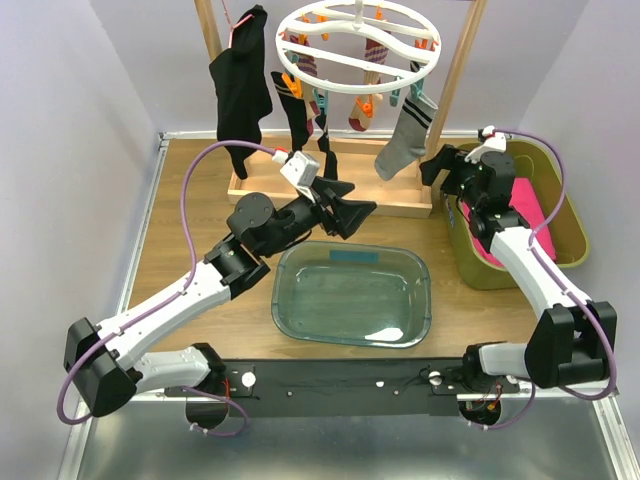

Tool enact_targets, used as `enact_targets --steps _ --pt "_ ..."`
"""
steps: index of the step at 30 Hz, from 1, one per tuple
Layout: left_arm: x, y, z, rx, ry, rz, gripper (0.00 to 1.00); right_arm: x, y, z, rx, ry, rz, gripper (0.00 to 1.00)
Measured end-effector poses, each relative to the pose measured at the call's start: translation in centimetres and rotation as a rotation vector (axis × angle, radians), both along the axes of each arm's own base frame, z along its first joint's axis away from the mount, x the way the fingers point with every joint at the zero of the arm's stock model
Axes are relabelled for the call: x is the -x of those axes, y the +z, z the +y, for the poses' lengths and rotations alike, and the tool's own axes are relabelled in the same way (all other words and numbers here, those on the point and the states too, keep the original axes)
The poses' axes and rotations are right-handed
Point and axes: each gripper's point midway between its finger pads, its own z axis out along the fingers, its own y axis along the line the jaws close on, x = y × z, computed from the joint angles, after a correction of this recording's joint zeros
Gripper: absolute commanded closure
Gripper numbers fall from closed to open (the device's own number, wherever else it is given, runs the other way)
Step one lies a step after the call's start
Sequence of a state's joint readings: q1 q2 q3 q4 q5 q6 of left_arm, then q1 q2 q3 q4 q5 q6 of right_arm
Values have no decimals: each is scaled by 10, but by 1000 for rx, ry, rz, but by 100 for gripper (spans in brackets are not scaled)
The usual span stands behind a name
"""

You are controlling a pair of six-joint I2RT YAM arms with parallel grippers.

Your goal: Remove the socks clipped to the hanger

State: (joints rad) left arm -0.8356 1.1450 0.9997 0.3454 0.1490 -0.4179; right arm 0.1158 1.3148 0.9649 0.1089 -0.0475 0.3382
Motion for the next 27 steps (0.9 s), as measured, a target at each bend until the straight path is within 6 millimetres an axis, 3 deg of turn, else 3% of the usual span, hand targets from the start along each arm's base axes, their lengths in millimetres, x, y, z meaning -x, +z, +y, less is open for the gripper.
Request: enact_targets --steps 4,10,21,24,27 --pt "1 -3 3 -4 6 6 22 -2 -1 -2 4 -9 6 0" --pt "4 -11 7 -18 11 21 21 -21 1 4 50 38 -13 0" --pt "6 -5 22 -23 56 -1 17 -34 33 42 158 302 -291 1" --pt "7 -6 25 -26 65 -5 17 -38 30 54 171 375 -331 12" --pt "7 -8 26 -31 70 -4 17 -45 27 67 157 448 -342 35"
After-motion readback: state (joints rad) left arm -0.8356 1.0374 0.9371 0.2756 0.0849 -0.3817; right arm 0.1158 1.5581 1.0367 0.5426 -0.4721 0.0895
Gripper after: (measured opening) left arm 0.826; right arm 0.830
